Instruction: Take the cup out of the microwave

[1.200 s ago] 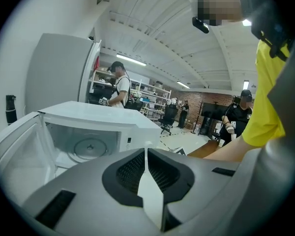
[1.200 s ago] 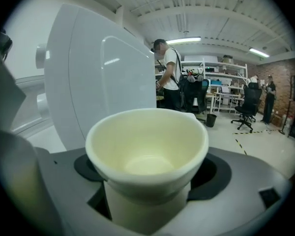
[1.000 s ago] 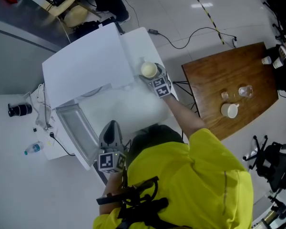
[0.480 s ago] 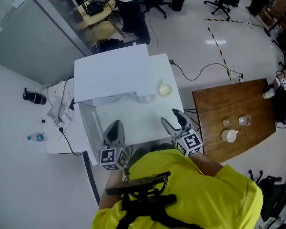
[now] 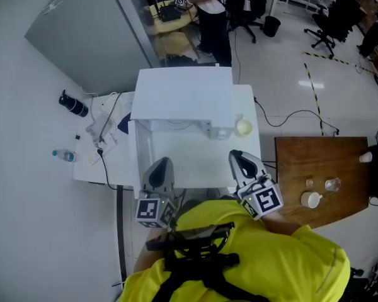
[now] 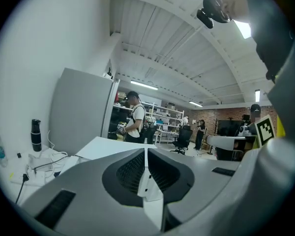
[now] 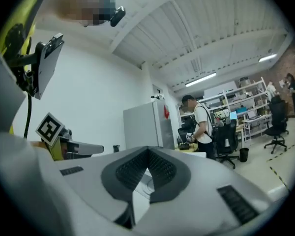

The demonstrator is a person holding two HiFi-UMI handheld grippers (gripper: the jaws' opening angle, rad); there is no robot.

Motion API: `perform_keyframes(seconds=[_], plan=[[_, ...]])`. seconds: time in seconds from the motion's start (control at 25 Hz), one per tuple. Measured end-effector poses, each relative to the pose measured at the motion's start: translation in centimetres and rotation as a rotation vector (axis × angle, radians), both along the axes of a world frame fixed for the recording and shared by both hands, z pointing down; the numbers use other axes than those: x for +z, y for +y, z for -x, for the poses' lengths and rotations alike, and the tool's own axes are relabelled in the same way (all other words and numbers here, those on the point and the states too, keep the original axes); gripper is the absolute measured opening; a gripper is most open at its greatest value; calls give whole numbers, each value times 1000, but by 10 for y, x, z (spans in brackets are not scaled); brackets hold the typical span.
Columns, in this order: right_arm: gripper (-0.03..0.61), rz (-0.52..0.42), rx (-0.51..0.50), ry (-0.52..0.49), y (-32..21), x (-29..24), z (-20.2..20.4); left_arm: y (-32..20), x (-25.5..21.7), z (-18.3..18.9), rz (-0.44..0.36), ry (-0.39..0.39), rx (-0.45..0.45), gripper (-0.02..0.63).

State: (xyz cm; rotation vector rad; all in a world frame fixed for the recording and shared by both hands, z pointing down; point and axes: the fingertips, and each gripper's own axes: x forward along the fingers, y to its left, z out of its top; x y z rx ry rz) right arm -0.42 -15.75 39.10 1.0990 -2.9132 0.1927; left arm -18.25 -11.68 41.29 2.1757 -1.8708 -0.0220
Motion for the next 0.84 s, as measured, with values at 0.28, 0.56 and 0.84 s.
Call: perform_keyframes(seconds=[0.28, 0.56, 0.84], plan=[[5, 55, -46, -29, -7, 9, 10, 16, -2, 16, 8, -23, -59, 18], [5, 109, -100, -22, -1, 21, 24, 19, 1, 18, 17, -20, -68, 17], [5, 104, -114, -16, 5, 23, 27, 15, 5, 12, 23, 2, -61, 17]])
